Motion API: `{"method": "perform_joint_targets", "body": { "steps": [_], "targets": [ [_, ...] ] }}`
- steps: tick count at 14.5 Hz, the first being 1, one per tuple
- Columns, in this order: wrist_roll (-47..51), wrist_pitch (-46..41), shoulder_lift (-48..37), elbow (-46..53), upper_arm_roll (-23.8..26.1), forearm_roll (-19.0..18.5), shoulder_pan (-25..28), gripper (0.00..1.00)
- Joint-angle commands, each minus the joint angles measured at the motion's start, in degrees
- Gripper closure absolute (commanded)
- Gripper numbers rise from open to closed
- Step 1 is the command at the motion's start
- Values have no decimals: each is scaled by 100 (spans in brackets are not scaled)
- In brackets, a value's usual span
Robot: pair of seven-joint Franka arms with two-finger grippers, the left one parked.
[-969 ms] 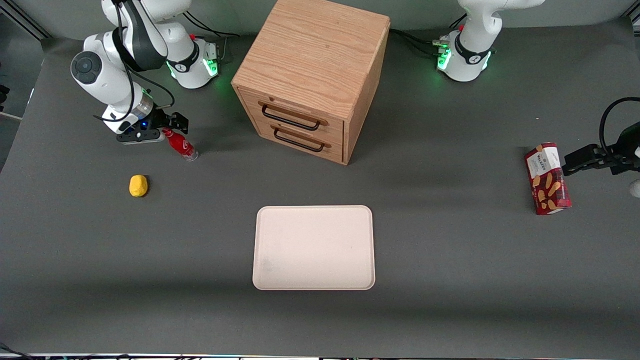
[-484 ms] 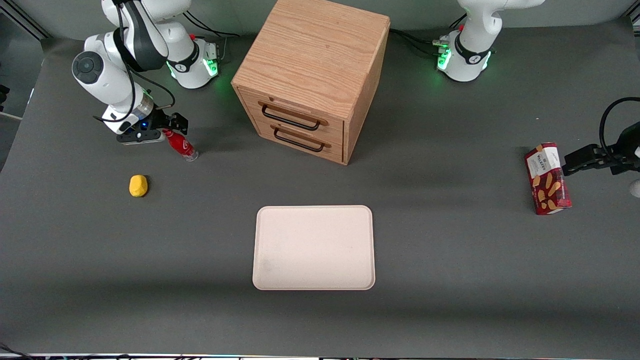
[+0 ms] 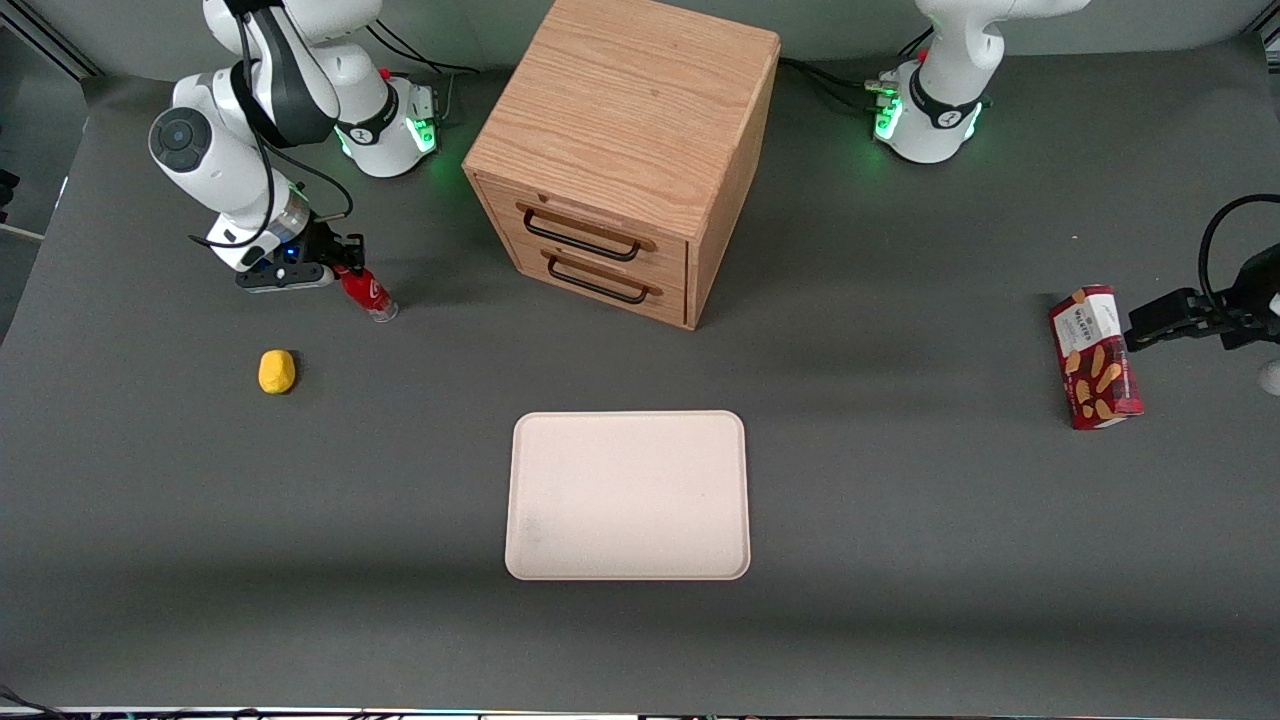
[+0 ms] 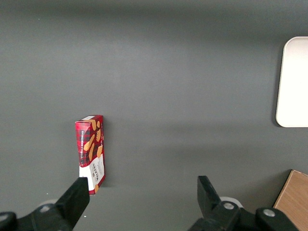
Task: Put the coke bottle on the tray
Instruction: 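Lower the right gripper around the bottle neck and close it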
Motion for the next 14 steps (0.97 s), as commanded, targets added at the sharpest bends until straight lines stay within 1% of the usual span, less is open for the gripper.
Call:
{"method": "perform_joint_targets", "body": {
  "steps": [1, 4, 8, 11, 14],
  "targets": [
    [132, 126, -25, -83, -47, -130, 63, 100],
    [115, 56, -25, -4, -47, -130, 63, 100],
    [88, -638, 1, 715, -38, -130, 63, 100],
    [53, -1427, 342, 1680, -20, -130, 63, 100],
    [-52, -2411, 913, 3041, -11, -95, 80, 100]
  ]
}}
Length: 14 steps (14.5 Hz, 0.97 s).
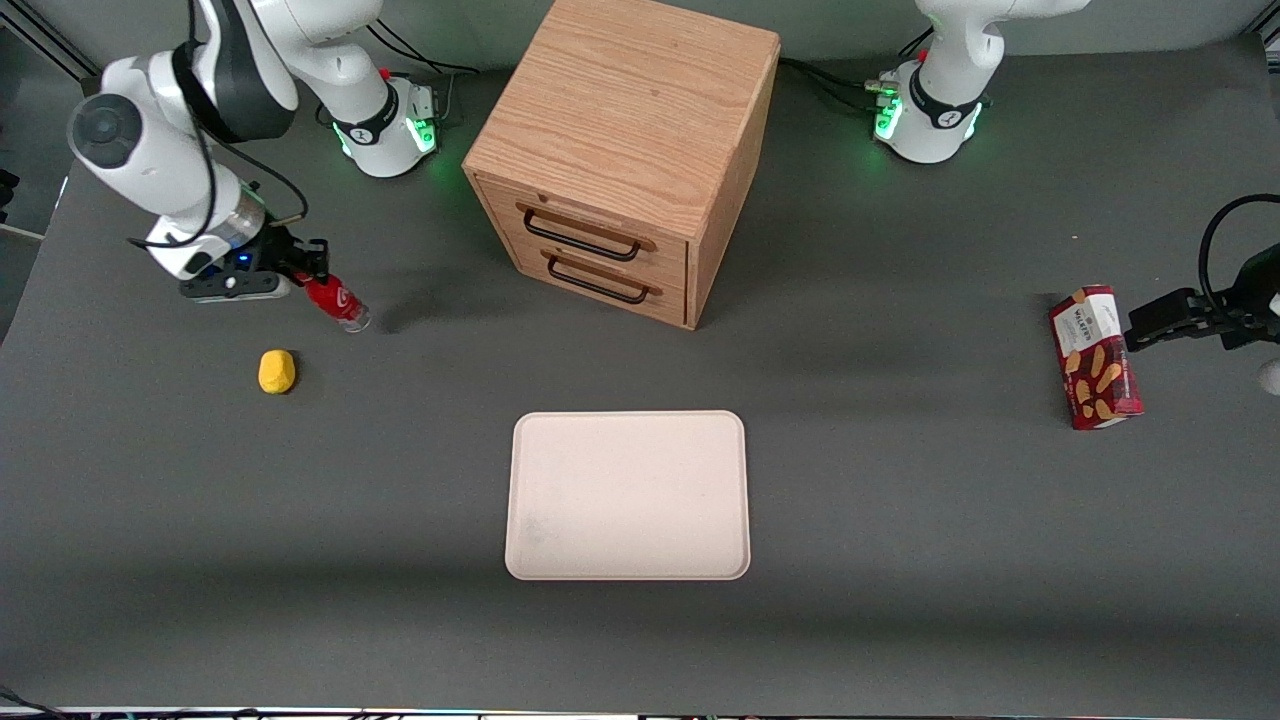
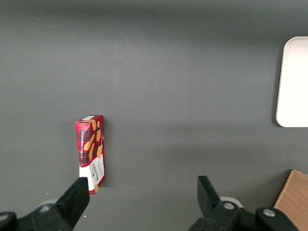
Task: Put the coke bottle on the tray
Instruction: 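Lower the right gripper around the bottle neck and close it, then lift the bottle and carry it to the corner of the white tray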
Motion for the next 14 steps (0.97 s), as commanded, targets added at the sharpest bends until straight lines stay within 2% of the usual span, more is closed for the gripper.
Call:
{"method": "perform_joint_targets", "body": {
  "steps": [1, 5, 8, 14],
  "targets": [
    [-89, -1020, 853, 1616, -13, -28, 114, 100],
    [-125, -2102, 1662, 3418, 154, 8, 114, 100],
    [-204, -2385, 2198, 4605, 189, 516, 114, 100],
    [-142, -3596, 3700, 7477, 654, 588, 114, 100]
  ]
}}
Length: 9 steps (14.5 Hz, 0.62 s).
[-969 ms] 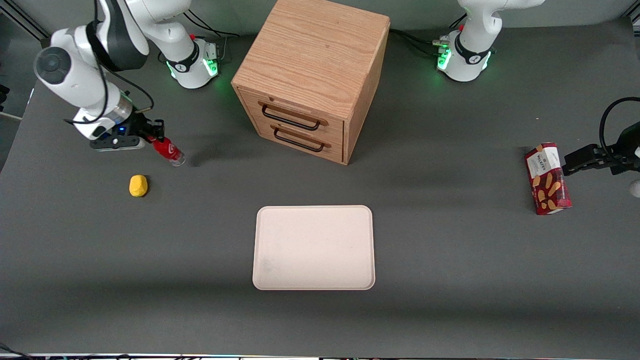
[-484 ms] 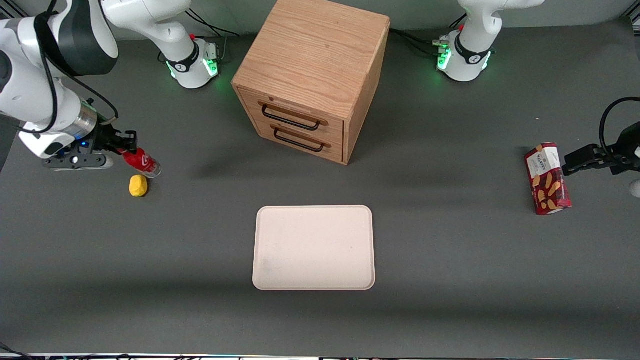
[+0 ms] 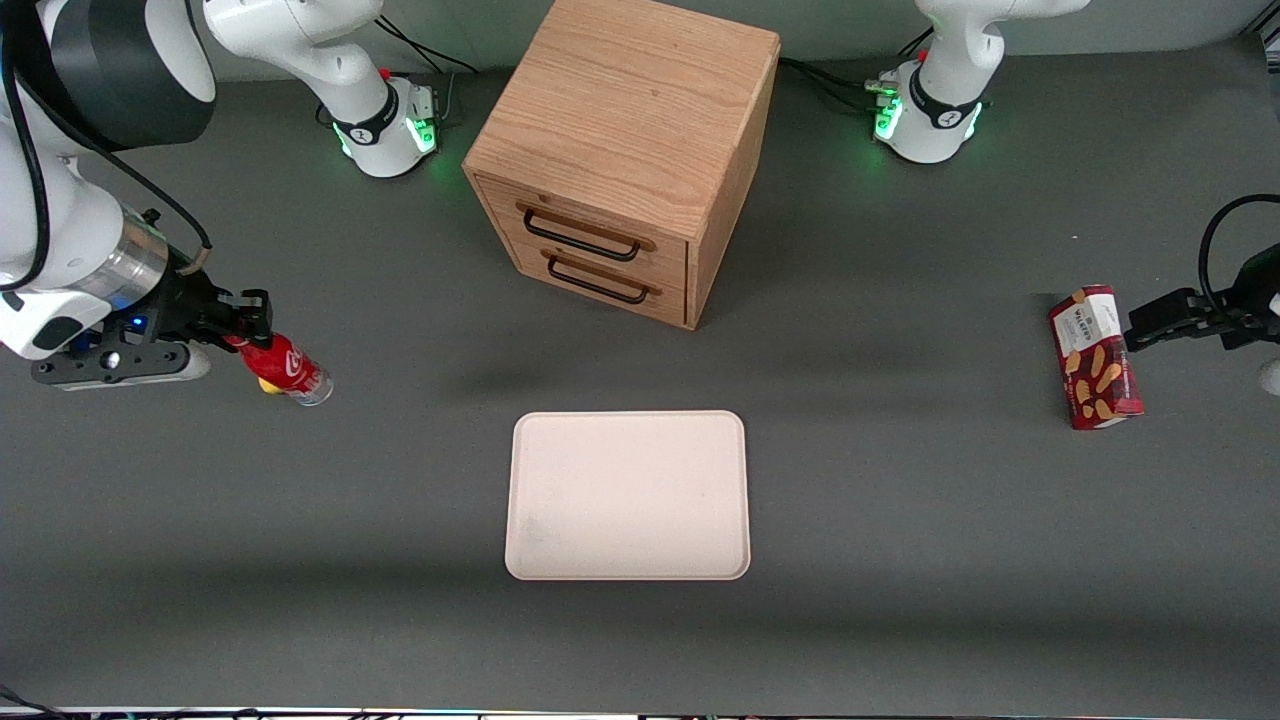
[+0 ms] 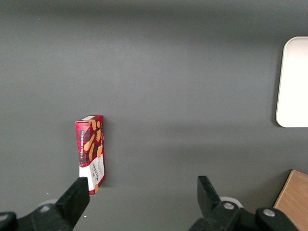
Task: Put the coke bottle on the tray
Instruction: 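Lift the bottle and carry it to the corner of the white tray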
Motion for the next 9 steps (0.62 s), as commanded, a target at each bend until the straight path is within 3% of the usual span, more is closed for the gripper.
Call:
{"method": "perform_joint_targets", "body": {
  "steps": [1, 5, 9],
  "targets": [
    [-67, -731, 1101, 1938, 180, 87, -14, 100],
    [-59, -557, 2068, 3125, 637, 60, -67, 100],
    [-41, 539, 2833, 3437, 1006, 60, -67, 100]
  ]
}}
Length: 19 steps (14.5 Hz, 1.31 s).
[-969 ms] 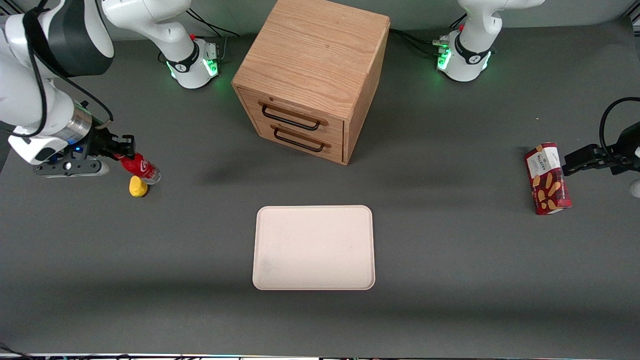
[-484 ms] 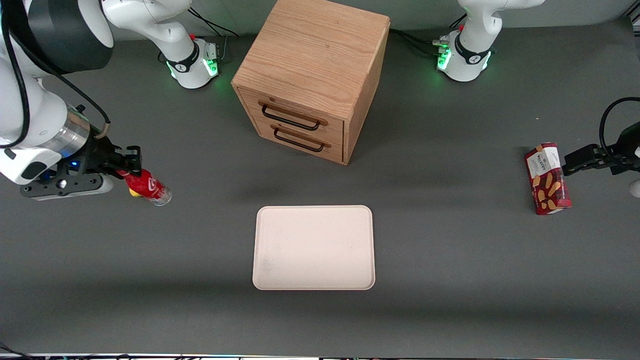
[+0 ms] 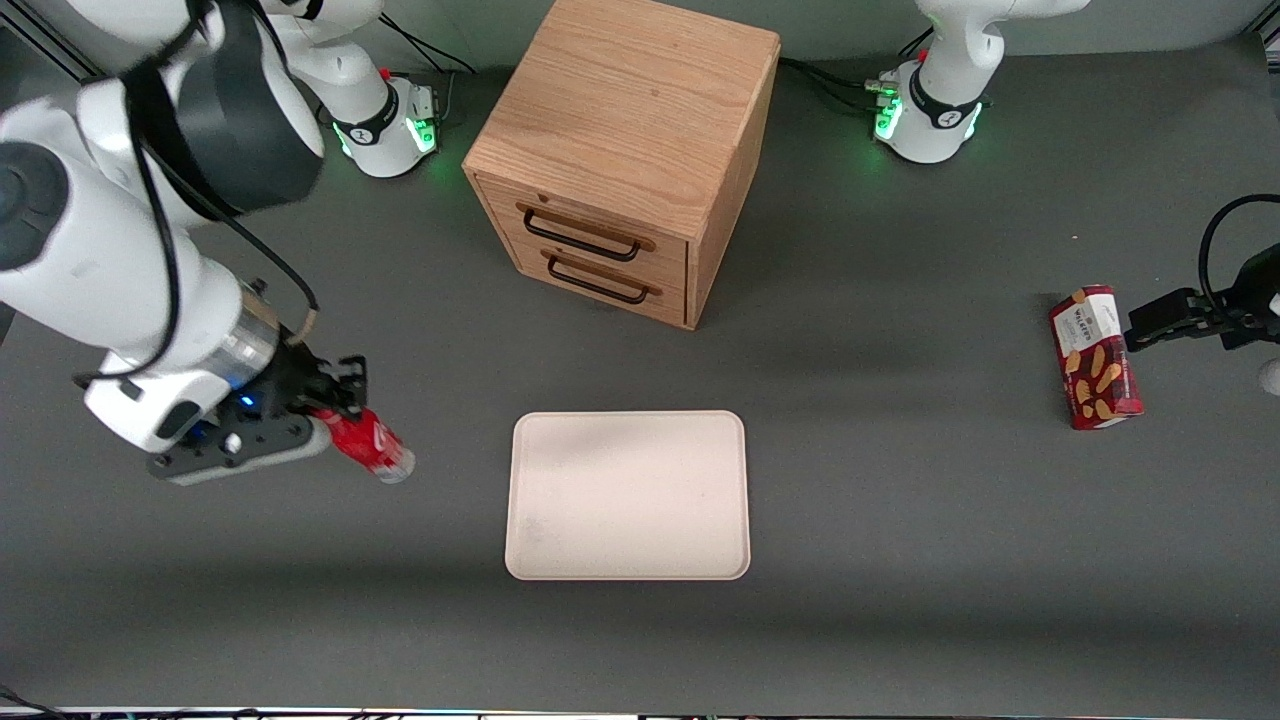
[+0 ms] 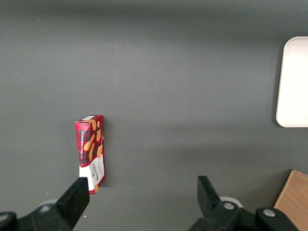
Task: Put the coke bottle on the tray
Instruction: 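Lift the bottle and carry it to the corner of the white tray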
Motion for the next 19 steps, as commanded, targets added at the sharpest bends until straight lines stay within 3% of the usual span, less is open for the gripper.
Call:
{"method": "perform_joint_targets", "body": {
  "steps": [1, 8, 19],
  "targets": [
    [-50, 608, 732, 590, 219, 49, -46, 100],
    [-94, 2051, 1743, 573, 403, -3, 86, 100],
    [398, 2245, 2140, 274, 403, -100, 262, 100]
  ]
}}
